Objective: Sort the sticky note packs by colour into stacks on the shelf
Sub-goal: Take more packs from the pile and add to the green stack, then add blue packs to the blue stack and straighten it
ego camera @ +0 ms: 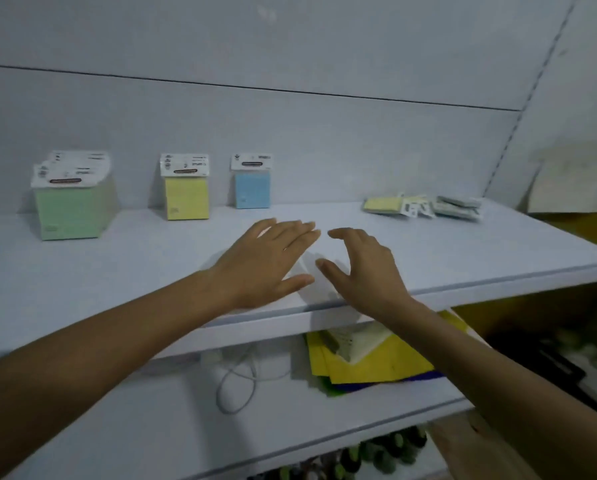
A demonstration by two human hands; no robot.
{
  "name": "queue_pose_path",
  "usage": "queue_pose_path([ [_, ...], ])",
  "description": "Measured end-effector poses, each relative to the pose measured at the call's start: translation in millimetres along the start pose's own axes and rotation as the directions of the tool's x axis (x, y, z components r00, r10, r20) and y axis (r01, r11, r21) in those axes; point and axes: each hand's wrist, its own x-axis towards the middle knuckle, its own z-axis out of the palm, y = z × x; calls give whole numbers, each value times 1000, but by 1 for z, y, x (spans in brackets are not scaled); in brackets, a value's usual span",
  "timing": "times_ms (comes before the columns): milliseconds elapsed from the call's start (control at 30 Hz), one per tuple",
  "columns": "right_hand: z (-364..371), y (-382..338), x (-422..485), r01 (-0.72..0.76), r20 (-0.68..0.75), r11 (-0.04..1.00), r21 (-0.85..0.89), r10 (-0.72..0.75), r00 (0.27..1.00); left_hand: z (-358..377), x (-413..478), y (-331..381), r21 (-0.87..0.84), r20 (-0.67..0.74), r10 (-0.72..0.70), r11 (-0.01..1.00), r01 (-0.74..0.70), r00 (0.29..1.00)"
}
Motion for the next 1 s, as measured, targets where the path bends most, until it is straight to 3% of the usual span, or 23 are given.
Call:
queue_pose_path([
  [200,-78,99,-77,-142,-35,977,-157,138,990,-9,64,125,12,-37,116,993,-116,993],
  [433,-132,169,-125,-217,51,902,-372,254,966,-2,110,202,27,-18,162,986,-162,987],
  [667,-140,201,-102,-198,24,907,-371,223,975,4,157,223,-96,7,46,994,-45,999],
  [867,-134,241,-52,-112,94,913,-392,160,983,37,211,207,-190,38,-53,980,59,998],
  [1000,-132,274,-15,-111,148,908,-404,184,972,64,265,190,-350,103,-100,928,130,990],
])
